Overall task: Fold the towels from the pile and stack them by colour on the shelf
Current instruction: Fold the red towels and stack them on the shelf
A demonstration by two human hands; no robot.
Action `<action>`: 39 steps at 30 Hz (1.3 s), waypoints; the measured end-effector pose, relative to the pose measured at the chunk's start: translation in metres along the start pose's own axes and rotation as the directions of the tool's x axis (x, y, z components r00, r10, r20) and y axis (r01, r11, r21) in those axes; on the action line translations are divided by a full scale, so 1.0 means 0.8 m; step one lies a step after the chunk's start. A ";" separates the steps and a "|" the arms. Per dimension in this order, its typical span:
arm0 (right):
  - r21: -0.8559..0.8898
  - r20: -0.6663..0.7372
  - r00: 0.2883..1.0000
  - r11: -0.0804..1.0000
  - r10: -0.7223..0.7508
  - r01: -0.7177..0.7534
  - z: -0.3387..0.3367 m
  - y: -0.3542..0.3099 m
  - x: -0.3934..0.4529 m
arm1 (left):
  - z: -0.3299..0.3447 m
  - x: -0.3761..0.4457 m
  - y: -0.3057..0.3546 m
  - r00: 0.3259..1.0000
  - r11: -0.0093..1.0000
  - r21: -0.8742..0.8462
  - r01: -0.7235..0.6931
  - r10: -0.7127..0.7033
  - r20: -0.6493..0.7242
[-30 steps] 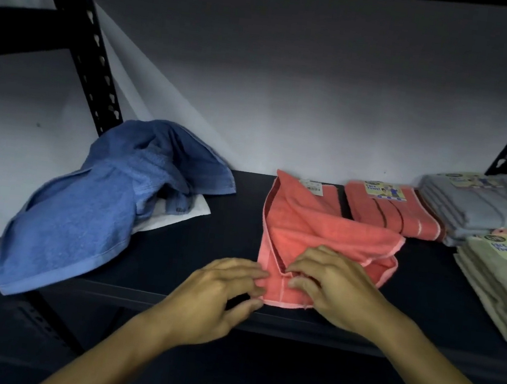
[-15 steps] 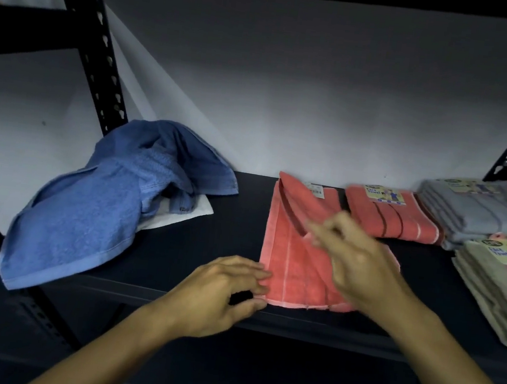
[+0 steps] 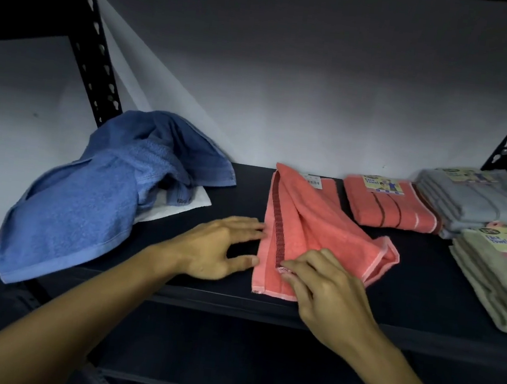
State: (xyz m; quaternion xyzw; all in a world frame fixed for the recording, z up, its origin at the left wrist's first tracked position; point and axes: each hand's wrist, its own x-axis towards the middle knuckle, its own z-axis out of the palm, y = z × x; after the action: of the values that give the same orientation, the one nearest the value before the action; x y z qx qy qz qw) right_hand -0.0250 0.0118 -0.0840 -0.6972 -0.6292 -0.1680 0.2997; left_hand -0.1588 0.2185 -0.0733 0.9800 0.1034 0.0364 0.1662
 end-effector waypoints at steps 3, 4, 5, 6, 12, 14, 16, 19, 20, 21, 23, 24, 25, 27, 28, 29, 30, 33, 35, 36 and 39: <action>0.019 -0.049 0.999 1.000 -0.004 0.005 0.003 -0.010 -0.003 | 0.004 0.006 -0.004 1.000 1.000 0.015 0.001 -0.001 0.024; 0.023 -0.065 0.998 1.000 -0.006 0.008 0.004 -0.014 -0.004 | 0.006 0.006 -0.006 1.000 1.000 -0.007 0.007 -0.007 0.013; 0.023 -0.085 0.996 1.000 -0.012 0.014 0.006 -0.018 -0.006 | 0.008 0.006 -0.007 1.000 0.999 -0.032 0.008 -0.008 -0.002; 0.022 -0.101 0.995 1.000 -0.020 0.022 0.008 -0.021 -0.007 | 0.011 0.006 -0.008 1.000 0.999 -0.054 0.003 -0.004 -0.016; -0.015 -0.097 0.994 0.999 -0.053 0.052 0.023 -0.028 -0.010 | 0.015 0.005 -0.009 0.999 0.995 -0.098 -0.008 0.004 -0.042; -0.055 -0.061 0.995 0.995 -0.083 0.079 0.028 -0.028 -0.013 | 0.016 0.005 -0.011 0.999 0.994 -0.108 -0.008 0.003 -0.041; -0.095 -0.032 0.993 0.989 -0.118 0.114 0.030 -0.027 -0.015 | 0.017 0.005 -0.013 0.999 0.993 -0.119 -0.005 0.000 -0.042; -0.117 -0.004 0.988 0.982 -0.151 0.150 0.028 -0.026 -0.017 | 0.016 0.006 -0.013 0.999 0.992 -0.129 0.012 -0.018 -0.048; -0.126 0.009 0.987 0.979 -0.160 0.160 0.026 -0.025 -0.017 | 0.016 0.006 -0.013 0.999 0.991 -0.129 0.014 -0.021 -0.049; -0.135 0.022 0.986 0.977 -0.166 0.167 0.025 -0.025 -0.017 | 0.016 0.006 -0.013 0.998 0.991 -0.130 0.016 -0.023 -0.051; -0.142 0.048 0.985 0.975 -0.167 0.173 0.022 -0.027 -0.017 | 0.016 0.005 -0.013 0.998 0.991 -0.134 0.020 -0.027 -0.052; -0.145 0.064 0.983 0.973 -0.172 0.180 0.021 -0.028 -0.016 | 0.016 0.005 -0.013 0.998 0.991 -0.135 0.019 -0.027 -0.056; -0.150 0.087 0.979 0.969 -0.183 0.194 0.020 -0.028 -0.016 | 0.016 0.005 -0.012 0.998 0.990 -0.137 0.017 -0.026 -0.062; -0.159 0.133 0.971 0.963 -0.196 0.217 0.017 -0.031 -0.015 | 0.016 0.005 -0.010 0.997 0.989 -0.148 0.023 -0.035 -0.075; -0.159 0.150 0.969 0.962 -0.198 0.221 0.015 -0.031 -0.014 | 0.016 0.004 -0.010 0.996 0.987 -0.158 0.029 -0.043 -0.082; -0.155 0.159 0.968 0.963 -0.196 0.220 0.014 -0.031 -0.015 | 0.015 0.003 -0.010 0.995 0.985 -0.172 0.032 -0.049 -0.093; -0.143 0.165 0.967 0.966 -0.192 0.216 0.013 -0.031 -0.015 | 0.015 0.002 -0.011 0.992 0.981 -0.191 0.039 -0.060 -0.107; -0.093 0.195 0.968 0.980 -0.156 0.176 0.011 -0.030 -0.018 | 0.014 0.000 -0.011 0.974 0.970 -0.231 0.072 -0.119 -0.194; -0.069 0.213 0.967 0.985 -0.138 0.156 0.008 -0.028 -0.019 | 0.014 -0.001 -0.011 0.944 0.973 -0.216 0.082 -0.145 -0.295; -0.051 0.216 0.967 0.988 -0.133 0.148 0.006 -0.028 -0.020 | 0.016 -0.001 -0.011 0.932 0.975 -0.206 0.085 -0.151 -0.330; 0.040 0.192 0.976 0.994 -0.105 0.099 -0.008 -0.021 -0.021 | 0.017 -0.001 -0.008 0.921 0.974 -0.202 0.101 -0.168 -0.352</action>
State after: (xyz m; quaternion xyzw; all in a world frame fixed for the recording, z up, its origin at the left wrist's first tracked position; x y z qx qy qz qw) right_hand -0.0433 -0.0047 -0.0863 -0.6724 -0.6929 -0.1051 0.2382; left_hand -0.1594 0.2200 -0.0884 0.9273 0.1962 0.2163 0.2341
